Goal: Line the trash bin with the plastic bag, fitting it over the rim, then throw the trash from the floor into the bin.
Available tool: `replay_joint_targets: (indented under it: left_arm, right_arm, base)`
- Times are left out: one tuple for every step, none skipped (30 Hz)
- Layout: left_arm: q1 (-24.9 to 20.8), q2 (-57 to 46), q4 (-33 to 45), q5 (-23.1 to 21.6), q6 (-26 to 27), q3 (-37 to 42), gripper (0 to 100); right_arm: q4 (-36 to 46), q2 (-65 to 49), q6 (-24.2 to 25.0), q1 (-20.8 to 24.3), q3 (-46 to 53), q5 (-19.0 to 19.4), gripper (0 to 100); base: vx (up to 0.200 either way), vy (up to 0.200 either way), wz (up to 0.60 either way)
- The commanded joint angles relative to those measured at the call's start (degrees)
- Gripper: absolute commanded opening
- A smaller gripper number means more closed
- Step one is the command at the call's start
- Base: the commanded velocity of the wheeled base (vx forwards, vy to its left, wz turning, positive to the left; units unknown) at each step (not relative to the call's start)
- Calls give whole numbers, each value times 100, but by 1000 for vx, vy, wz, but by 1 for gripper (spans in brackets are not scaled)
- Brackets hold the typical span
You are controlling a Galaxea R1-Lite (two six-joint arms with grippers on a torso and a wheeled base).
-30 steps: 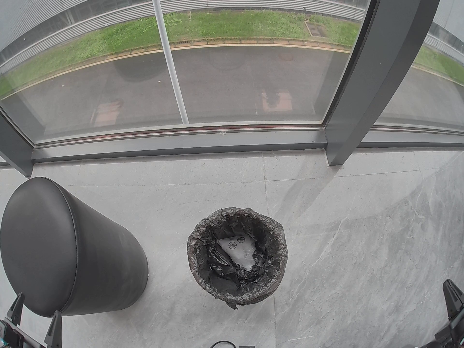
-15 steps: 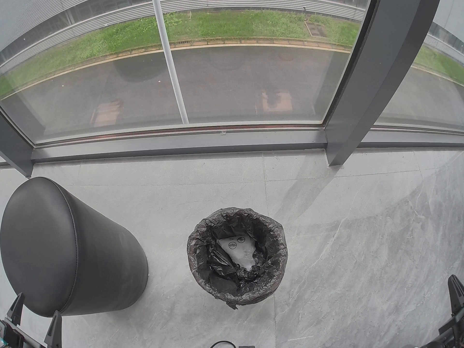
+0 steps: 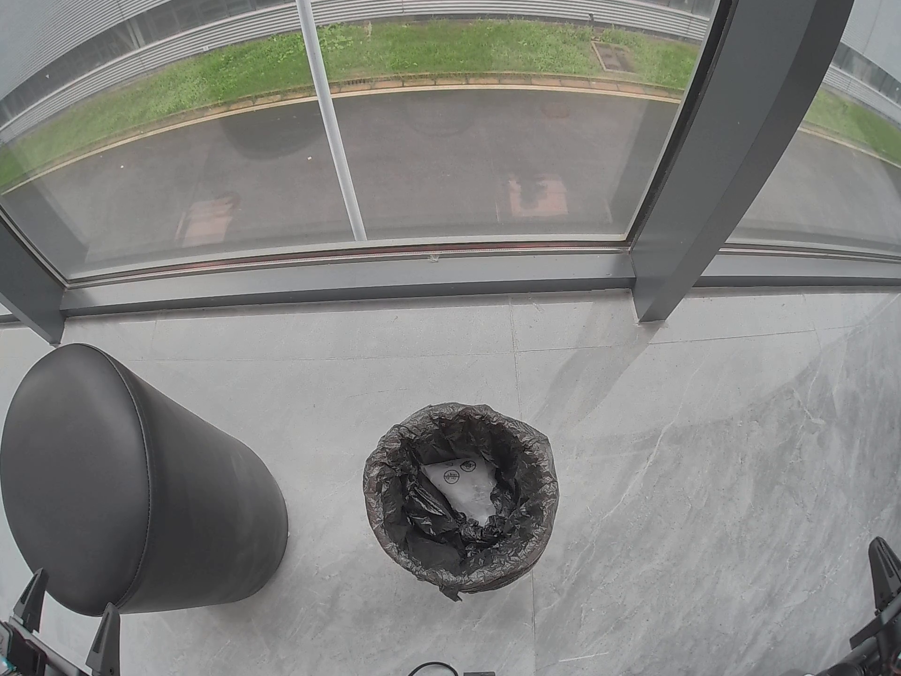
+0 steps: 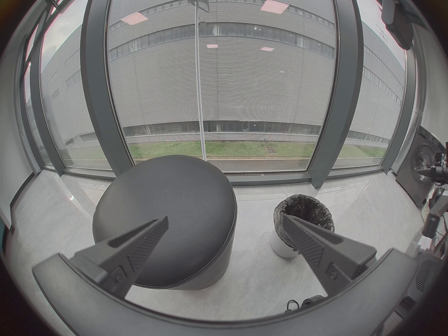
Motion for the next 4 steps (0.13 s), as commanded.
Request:
replay_joint_targets:
  left_arm:
    - [0, -88, 0, 2, -1, 66, 100]
    - [0, -88, 0, 2, -1, 66, 100]
    - [0, -88, 0, 2, -1, 66, 100]
    - [0, -88, 0, 2, -1, 66, 100]
  right_arm:
    - [26, -66, -79, 1, 84, -1, 0]
    - [26, -66, -61, 1, 92, -1, 0]
    - [26, -66, -43, 1, 92, -1, 0]
    - [26, -66, -61, 1, 92, -1, 0]
  base:
    - [0, 0, 0]
    - [0, 0, 0]
    - [0, 0, 0]
    - [0, 0, 0]
